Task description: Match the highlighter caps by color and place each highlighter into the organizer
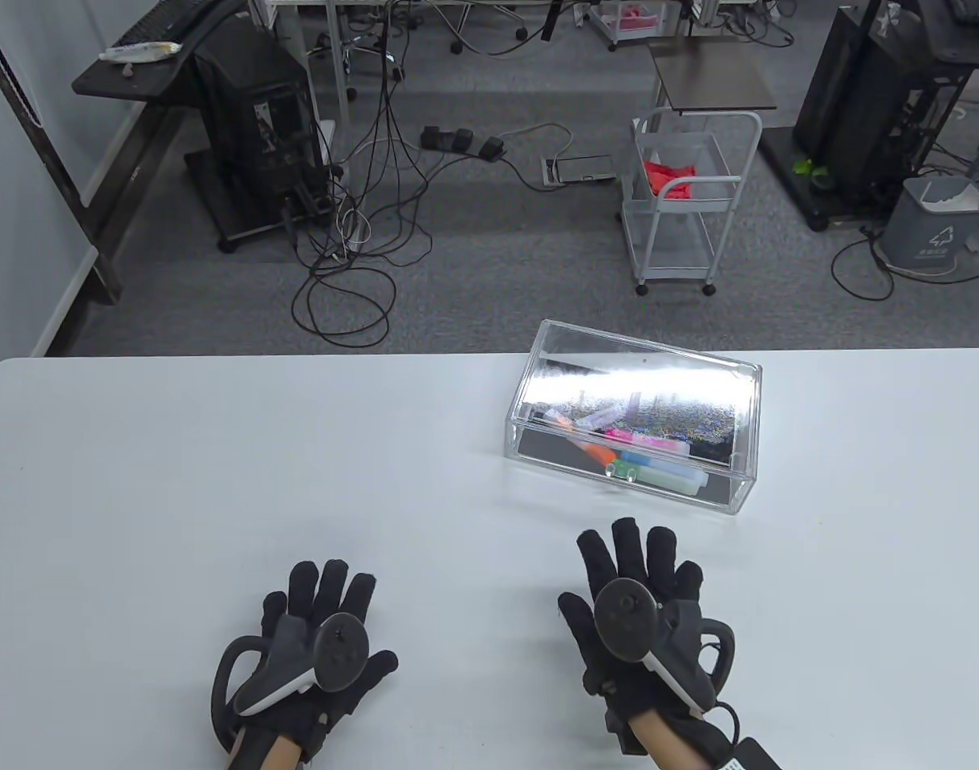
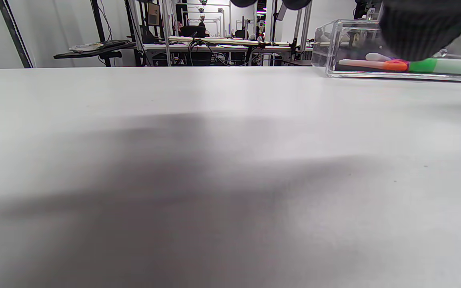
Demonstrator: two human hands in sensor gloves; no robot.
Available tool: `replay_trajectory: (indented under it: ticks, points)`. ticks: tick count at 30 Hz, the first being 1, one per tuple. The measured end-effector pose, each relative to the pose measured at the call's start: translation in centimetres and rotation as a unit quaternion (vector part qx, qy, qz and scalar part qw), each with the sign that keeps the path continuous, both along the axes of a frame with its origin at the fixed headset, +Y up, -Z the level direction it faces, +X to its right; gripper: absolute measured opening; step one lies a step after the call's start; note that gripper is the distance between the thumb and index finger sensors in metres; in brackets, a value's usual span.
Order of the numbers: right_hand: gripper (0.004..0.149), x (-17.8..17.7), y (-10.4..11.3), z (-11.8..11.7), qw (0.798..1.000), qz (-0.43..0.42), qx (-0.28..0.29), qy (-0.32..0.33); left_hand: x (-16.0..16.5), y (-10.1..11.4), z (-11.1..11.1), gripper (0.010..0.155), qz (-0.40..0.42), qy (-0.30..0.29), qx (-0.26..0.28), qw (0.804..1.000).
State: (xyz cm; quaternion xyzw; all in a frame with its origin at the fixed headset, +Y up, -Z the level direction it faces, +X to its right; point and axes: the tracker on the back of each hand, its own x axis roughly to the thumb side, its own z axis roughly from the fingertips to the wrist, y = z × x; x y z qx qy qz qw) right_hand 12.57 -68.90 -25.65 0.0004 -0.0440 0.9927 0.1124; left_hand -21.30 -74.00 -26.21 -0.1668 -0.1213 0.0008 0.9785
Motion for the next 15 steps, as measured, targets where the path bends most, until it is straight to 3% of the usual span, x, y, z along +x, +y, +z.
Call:
replay_trajectory:
  ticks: [5,8,15]
  points:
    - [0.073,-0.2,-1.5,1.4,0.999,0.005,0.018,0.026,0.1,0.1,0.2,0.093,0.002,-0.004,0.002,1.000]
    - [0.074,-0.2,-2.3,1.5,0.999,0.014,-0.013,0.029,0.1,0.0,0.3,0.093,0.001,-0.004,0.002,1.000]
    - [0.075,-0.6,-2.9,1.5,0.999,0.038,-0.010,0.036,0.1,-0.1,0.4,0.094,-0.002,-0.006,0.000,1.000]
